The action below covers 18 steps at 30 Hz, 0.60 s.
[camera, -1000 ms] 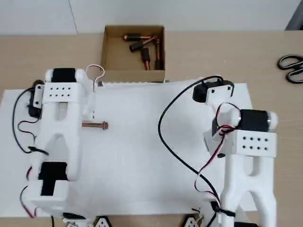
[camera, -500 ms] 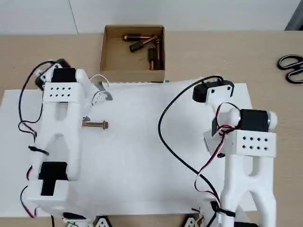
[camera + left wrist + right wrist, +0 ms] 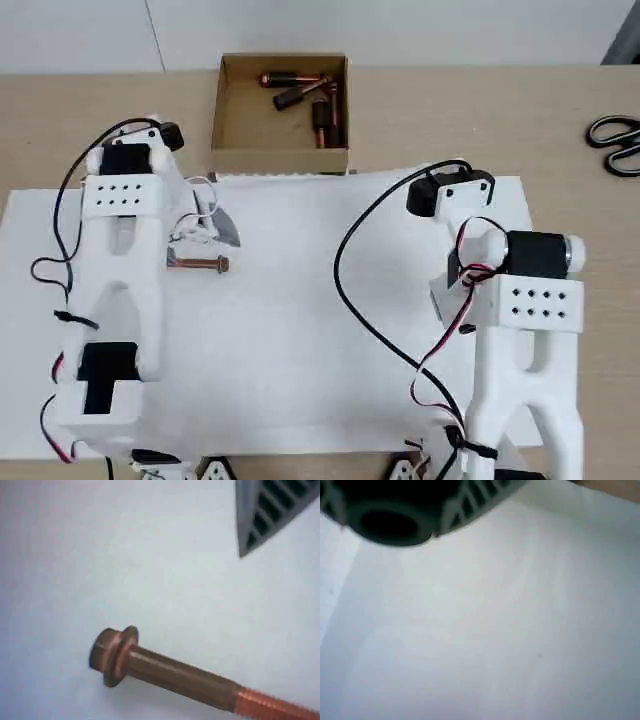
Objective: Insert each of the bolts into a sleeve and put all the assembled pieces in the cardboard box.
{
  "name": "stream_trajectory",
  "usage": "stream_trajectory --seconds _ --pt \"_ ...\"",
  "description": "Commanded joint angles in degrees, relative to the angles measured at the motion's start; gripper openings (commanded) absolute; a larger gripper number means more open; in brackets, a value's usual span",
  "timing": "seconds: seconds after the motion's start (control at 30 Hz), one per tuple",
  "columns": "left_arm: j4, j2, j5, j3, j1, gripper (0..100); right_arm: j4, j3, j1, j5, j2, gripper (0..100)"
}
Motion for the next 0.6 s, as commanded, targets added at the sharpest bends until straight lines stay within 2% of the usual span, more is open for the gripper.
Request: stream_trajectory --seconds 0.0,0.1,0.27,0.47,0.57 --pt "1.8 -1.0 -13.6 -1.6 -2.5 32 0.8 -0.2 0.7 -0.4 -1.6 0.3" --pt "1.8 -0.4 -27.7 -1.6 -4.5 32 0.9 -0.2 0.7 -0.4 -1.6 0.3" --pt "1.8 -0.4 -42.9 -1.4 -6.0 23 0.9 -0.2 0.7 -0.4 -1.6 0.3" --pt "1.0 -0.5 -74.3 -1.6 -5.7 20 0.9 1.1 0.4 -0.4 -1.6 0.3" --pt "-1.3 -0.4 -83.9 -1.5 -5.9 20 0.8 3.1 0.3 -0.4 -1.6 0.3"
